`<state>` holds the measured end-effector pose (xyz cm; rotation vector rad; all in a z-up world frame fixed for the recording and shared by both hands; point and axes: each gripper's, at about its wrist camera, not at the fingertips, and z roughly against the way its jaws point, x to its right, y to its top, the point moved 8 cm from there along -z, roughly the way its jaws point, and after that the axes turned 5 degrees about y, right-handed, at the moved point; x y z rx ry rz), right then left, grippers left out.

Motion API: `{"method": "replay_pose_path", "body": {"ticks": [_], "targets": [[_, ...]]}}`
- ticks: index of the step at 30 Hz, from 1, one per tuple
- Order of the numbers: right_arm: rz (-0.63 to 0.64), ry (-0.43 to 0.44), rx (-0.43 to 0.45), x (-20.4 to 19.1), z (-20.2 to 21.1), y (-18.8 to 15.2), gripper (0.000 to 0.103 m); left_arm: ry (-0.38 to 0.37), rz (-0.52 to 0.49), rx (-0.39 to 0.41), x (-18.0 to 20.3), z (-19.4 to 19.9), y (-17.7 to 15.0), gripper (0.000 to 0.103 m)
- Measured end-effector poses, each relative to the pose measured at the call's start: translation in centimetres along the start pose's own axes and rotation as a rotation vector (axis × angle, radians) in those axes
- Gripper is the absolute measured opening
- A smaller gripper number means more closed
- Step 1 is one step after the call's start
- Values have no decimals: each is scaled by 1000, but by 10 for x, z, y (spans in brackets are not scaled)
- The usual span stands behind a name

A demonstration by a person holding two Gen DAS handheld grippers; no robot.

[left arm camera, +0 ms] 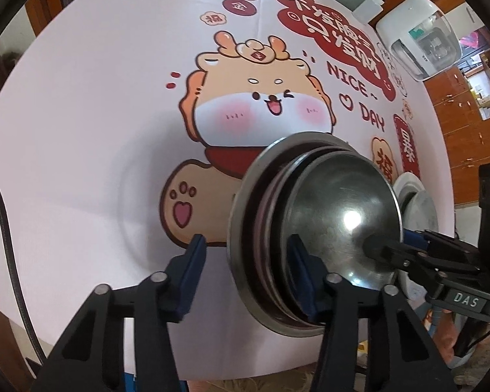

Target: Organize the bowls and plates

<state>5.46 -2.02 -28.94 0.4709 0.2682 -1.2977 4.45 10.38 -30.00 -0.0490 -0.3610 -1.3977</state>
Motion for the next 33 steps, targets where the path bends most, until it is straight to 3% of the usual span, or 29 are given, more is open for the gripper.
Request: {"method": "replay_pose_path", "body": {"ticks": [3,13,33], "targets": [[-10,3,0,1,0,0,42,-17,-14,-10,6,0,0,35],[-26,-11,-10,3,1,-1,39,42,-64,-9,12,2,-2,35],[-55,-7,-1,5,17,-6,37,63,-86,-4,23,21,-8,35]]}}
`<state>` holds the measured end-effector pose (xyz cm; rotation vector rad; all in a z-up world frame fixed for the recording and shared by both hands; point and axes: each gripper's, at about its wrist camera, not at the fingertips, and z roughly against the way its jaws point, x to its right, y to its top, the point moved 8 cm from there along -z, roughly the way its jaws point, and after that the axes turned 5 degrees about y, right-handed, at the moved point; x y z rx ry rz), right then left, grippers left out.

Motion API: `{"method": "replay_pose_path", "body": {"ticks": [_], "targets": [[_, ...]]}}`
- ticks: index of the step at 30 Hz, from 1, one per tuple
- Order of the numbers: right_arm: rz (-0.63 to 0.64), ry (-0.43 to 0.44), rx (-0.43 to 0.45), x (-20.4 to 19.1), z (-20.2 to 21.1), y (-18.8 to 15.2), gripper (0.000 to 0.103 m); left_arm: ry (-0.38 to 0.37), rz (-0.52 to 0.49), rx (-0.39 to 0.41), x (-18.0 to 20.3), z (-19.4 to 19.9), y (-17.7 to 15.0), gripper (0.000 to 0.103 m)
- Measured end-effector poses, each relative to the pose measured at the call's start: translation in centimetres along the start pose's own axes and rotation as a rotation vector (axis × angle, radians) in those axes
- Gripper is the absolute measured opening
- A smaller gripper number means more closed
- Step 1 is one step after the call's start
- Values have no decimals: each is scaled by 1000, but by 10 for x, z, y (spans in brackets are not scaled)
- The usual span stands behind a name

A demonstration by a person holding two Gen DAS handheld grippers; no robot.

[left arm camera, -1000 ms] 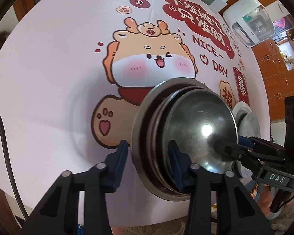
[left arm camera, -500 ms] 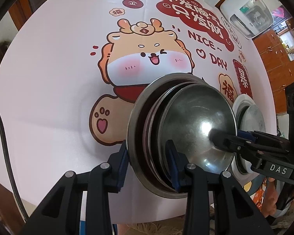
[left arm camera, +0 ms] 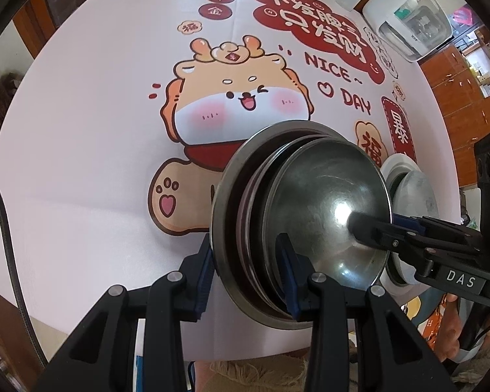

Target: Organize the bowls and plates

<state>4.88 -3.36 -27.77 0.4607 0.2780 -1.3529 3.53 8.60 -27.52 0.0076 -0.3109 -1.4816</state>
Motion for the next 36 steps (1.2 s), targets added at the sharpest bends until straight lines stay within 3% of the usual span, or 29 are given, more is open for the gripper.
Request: {"method": "replay_pose_path", "body": {"ticks": [11,22,29,36], "targets": [[-20,1,62,9,40,-3,36,-3,-60,34,32,33,7,35],[-105,-32,179,48,104,-20,37,-21,-206,65,112,60,15,35],[-226,-80,239,100,139,-46,36,-61,-323,39,178,49,9,35],[-326,-148,257,152,155,-71,35,-100,-405,-32,235,13,-10,35]]}}
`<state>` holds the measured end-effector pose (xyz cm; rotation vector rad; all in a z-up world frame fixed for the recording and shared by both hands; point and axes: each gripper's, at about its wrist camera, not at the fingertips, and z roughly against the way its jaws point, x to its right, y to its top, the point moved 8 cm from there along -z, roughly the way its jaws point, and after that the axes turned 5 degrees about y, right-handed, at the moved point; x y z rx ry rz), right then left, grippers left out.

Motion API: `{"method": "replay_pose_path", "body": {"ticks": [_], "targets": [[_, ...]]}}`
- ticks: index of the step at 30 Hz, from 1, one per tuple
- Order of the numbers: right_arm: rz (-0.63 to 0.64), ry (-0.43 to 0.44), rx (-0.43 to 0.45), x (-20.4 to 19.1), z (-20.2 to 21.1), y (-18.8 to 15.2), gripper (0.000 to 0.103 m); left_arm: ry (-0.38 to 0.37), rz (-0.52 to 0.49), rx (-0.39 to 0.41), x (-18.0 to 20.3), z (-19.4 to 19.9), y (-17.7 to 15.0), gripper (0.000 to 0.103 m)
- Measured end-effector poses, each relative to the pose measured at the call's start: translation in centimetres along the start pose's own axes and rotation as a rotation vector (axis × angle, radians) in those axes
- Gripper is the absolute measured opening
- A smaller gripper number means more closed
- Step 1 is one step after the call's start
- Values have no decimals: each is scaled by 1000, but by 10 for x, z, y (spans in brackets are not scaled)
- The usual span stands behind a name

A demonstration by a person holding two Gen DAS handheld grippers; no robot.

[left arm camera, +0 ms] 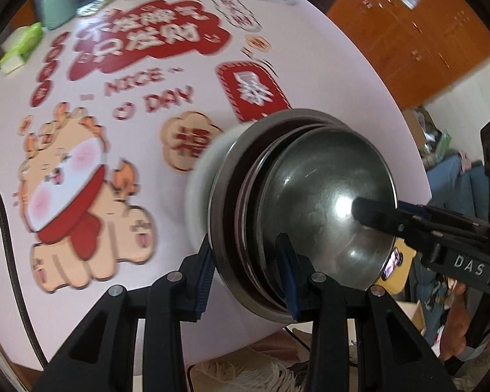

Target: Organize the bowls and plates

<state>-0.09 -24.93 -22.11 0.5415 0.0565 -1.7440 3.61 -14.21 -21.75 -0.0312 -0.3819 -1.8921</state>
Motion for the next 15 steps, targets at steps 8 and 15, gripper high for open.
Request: {"method": "replay_pose_path", "body": {"ticks": [8,15], "targets": [[-58,-46,-28,37,-12,-7,34,-27,-19,-75,25,-40,-3,35],[-47,-52,-40,38,-20,-2,34,-16,-2,-84,18,-48,1,35]]}}
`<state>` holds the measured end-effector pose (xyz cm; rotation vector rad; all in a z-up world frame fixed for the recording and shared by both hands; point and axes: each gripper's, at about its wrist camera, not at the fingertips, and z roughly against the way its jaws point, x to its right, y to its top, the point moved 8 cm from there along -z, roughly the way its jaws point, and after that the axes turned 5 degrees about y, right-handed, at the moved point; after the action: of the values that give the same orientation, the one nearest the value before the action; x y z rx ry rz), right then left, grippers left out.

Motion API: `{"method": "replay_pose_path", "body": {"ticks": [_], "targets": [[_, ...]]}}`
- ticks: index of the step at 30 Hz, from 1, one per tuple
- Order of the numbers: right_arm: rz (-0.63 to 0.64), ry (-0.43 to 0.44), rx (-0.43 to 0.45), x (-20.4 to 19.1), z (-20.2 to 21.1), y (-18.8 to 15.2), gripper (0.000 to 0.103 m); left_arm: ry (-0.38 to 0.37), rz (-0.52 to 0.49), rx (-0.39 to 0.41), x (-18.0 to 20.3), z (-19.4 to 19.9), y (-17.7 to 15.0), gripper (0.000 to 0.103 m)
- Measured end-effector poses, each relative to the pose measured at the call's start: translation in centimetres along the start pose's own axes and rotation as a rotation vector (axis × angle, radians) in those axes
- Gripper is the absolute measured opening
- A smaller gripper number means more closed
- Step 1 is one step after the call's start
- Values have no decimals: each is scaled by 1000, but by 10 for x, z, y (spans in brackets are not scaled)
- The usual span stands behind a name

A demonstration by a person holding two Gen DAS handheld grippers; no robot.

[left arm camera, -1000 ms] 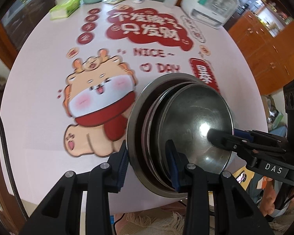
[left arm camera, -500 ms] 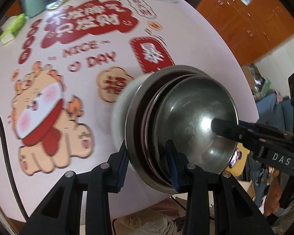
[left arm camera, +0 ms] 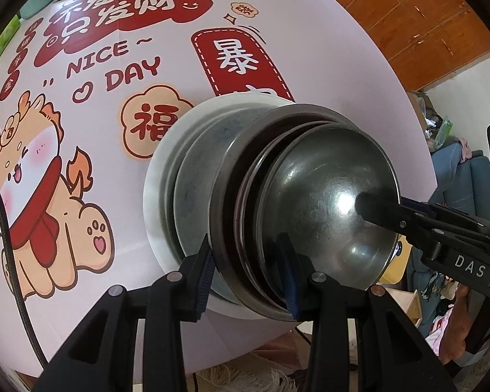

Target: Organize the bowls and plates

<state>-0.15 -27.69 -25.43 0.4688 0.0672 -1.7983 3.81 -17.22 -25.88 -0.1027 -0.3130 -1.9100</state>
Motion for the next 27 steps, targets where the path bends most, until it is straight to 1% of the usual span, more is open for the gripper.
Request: {"method": "replay_pose_path", "body": {"ticks": [11,17,24,27], "targets": [[0,-6,-43,-2,-18,5,34,11,20,-23,-12,-12,2,35],[-13,-5,-38,-1,-20,9,34,10,16,-12,-13,-12,4,36],[-4,-28,-27,-1,-21,13,34,2,17,1,-12,-11,5,38],[9,-45,-20,-1,-22,14,34,15,8,10,-9,-11,4,41]]}}
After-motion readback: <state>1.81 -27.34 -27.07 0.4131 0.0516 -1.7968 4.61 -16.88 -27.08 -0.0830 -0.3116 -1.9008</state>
